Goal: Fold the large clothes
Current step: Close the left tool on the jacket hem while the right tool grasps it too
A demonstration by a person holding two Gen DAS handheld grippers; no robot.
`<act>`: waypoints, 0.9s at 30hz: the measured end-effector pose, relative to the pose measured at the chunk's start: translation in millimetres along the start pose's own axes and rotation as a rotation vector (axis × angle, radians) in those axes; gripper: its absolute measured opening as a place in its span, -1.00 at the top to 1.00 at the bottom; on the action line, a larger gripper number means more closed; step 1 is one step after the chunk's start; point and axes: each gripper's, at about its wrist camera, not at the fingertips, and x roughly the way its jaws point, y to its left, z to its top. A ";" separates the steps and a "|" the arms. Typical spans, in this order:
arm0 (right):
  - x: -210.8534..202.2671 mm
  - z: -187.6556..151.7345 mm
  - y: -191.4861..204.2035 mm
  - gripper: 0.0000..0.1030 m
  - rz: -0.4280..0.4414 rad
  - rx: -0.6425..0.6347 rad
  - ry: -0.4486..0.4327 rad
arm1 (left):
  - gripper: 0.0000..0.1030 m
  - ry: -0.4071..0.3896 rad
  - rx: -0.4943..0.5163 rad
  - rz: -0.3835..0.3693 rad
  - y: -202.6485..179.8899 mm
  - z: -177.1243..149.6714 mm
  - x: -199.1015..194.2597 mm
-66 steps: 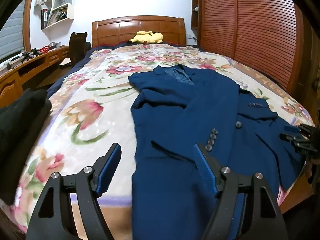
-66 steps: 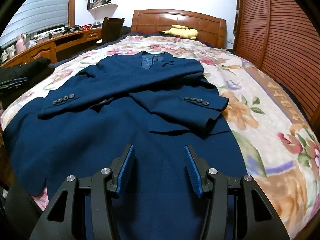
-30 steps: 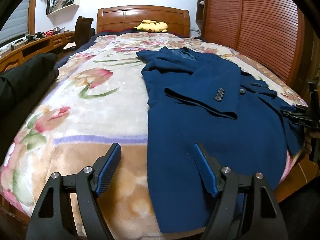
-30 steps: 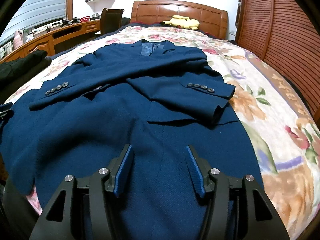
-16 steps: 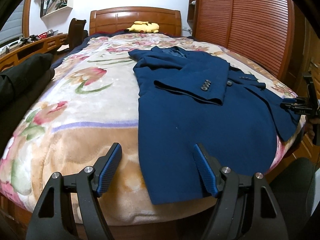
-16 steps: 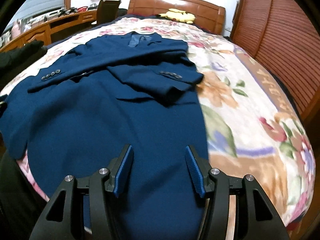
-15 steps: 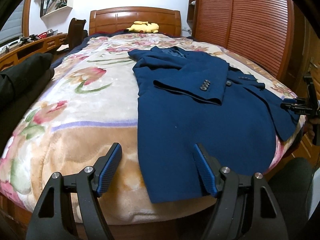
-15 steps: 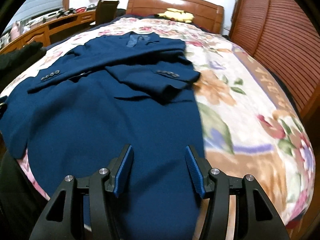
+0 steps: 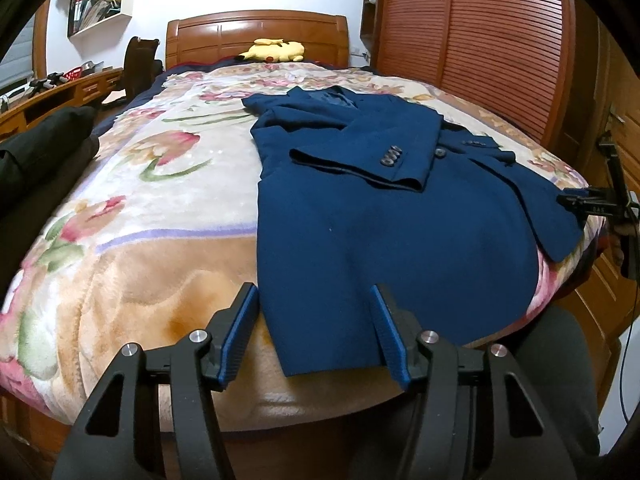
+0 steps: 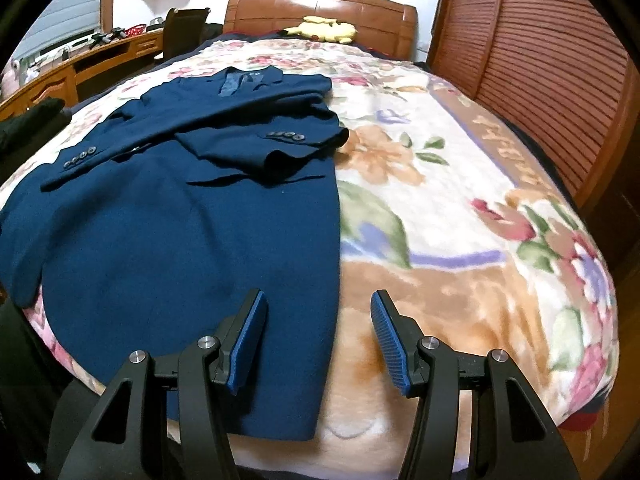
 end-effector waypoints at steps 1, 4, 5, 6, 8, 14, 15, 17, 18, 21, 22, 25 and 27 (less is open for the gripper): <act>2.2 -0.3 1.0 -0.12 0.011 0.003 0.011 | -0.14 0.000 -0.005 -0.004 1.1 0.1 0.1; 11.0 -0.2 2.3 -0.14 0.063 0.018 0.051 | -0.03 0.001 -0.019 -0.019 2.4 0.1 -0.2; 11.0 0.4 1.6 -0.14 0.068 0.020 0.053 | 0.04 0.002 -0.019 -0.023 2.1 0.2 -0.4; 10.5 0.3 1.3 -0.14 0.082 0.025 0.057 | 0.07 0.003 -0.016 -0.028 1.3 0.3 -0.6; 8.9 -0.7 0.3 -0.14 0.110 0.033 0.063 | 0.17 0.006 -0.009 -0.034 -0.4 0.6 -1.5; -0.1 -5.0 4.2 0.36 0.188 -0.001 0.055 | 0.51 0.029 0.000 -0.062 -4.2 3.2 0.5; -0.9 -3.2 0.8 0.60 0.203 -0.008 0.044 | 0.59 0.030 0.004 -0.061 -5.5 4.6 1.3; -3.5 -2.5 3.3 0.77 0.216 -0.020 0.029 | 0.77 0.017 0.015 -0.063 -11.3 10.1 -4.3; -4.6 -1.7 6.0 0.81 0.212 -0.029 0.020 | 0.78 0.005 0.014 -0.070 -13.2 13.1 -8.0; -12.8 3.5 11.2 0.85 0.217 -0.041 -0.035 | 0.81 -0.056 0.018 -0.072 -19.4 27.1 -27.1; -18.3 6.9 12.1 0.85 0.217 -0.035 -0.059 | 0.82 -0.082 0.019 -0.067 -21.1 34.1 -35.4; -37.7 15.0 13.9 0.87 0.198 -0.005 -0.122 | 0.83 -0.152 0.026 -0.060 -24.8 55.8 -57.5; -49.7 21.6 15.0 0.88 0.203 0.003 -0.170 | 0.84 -0.193 0.024 -0.053 -25.4 68.9 -68.7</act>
